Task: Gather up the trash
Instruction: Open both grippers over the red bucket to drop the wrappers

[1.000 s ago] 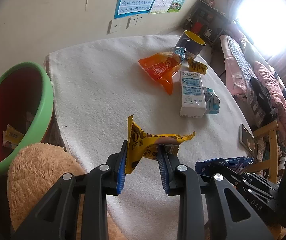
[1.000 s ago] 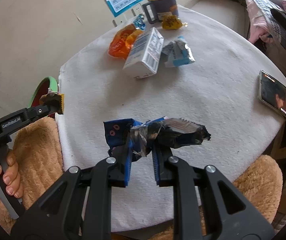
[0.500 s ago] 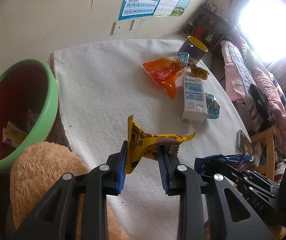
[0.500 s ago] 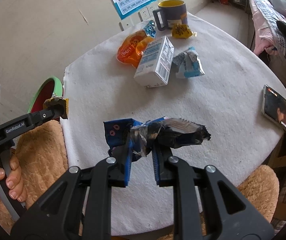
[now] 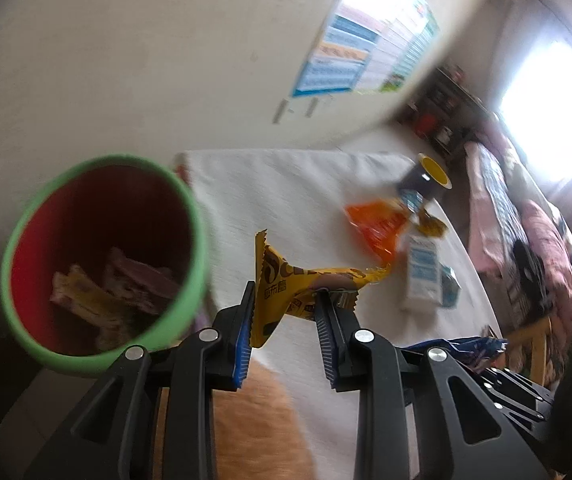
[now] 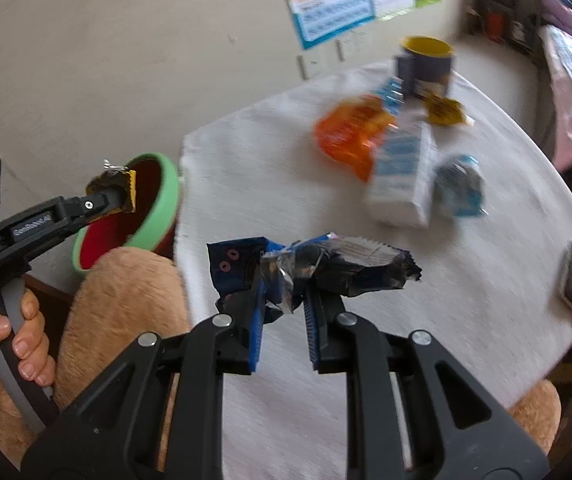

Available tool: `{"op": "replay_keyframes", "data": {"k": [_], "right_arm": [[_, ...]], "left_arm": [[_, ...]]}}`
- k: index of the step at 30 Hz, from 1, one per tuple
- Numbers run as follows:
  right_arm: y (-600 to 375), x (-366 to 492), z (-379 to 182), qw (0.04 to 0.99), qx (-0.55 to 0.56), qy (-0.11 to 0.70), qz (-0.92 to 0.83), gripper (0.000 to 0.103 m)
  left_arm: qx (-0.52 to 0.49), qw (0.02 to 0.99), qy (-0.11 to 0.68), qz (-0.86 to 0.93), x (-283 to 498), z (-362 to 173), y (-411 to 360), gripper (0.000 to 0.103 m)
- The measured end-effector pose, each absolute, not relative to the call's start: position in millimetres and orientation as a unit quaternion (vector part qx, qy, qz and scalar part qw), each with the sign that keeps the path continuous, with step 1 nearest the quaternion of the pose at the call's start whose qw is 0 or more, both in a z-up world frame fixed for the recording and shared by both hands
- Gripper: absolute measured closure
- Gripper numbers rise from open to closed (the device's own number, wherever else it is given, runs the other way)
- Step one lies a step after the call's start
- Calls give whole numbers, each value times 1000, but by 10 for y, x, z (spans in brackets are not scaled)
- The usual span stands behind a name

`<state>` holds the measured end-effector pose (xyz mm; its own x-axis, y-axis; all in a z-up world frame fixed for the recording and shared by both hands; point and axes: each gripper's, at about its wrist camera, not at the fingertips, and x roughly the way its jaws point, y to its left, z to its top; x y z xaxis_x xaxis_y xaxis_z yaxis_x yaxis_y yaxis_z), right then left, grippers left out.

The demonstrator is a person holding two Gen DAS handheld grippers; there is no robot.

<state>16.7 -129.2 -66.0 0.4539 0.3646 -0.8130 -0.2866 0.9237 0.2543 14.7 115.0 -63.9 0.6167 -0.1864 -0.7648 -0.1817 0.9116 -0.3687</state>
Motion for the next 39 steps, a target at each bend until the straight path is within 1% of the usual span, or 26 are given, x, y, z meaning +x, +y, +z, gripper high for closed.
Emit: {"op": "replay_keyframes", "data": {"k": [14,20,23,24,25,26,27,28,29,33,35,39], "right_arm": [[-36,532,-457,843,-27,462,275,84],[508,640,-481,833,-68,457,304,84],[698,683,-540,826,-78,464,311,83],[736,684,-552,826,-77,463,314,83],[765,682,-558,825,-77,461,317,82],[792,681,-554,824,-78,460,321,78],[813,667,-551,824,-78,458,323,74],[820,654,-544,825,-78,456,325,63],[813,643,-532,826,-75,453,327,59],[759,652,-503,826,-60,454,328,58],[677,663,-485,828,-47,454,325,53],[376,679,-482,839,-35,452,301,48]], "left_arm": [[-265,849,438,130,-136,-1016,2362,77],[-282,837,445,146,-160,-1192,2555,77],[-287,833,446,154,-137,-1235,2593,75],[-290,832,446,159,-138,-1247,2606,72],[-291,831,446,162,-143,-1254,2616,64],[-293,830,446,165,-148,-1265,2633,54],[-296,828,445,168,-161,-1273,2649,51],[-298,828,444,170,-176,-1279,2658,50],[-300,827,443,173,-190,-1288,2669,49],[-304,824,446,175,-196,-1297,2657,49],[-302,825,447,170,-186,-1275,2606,49],[-289,831,449,156,-155,-1219,2467,47]]}}
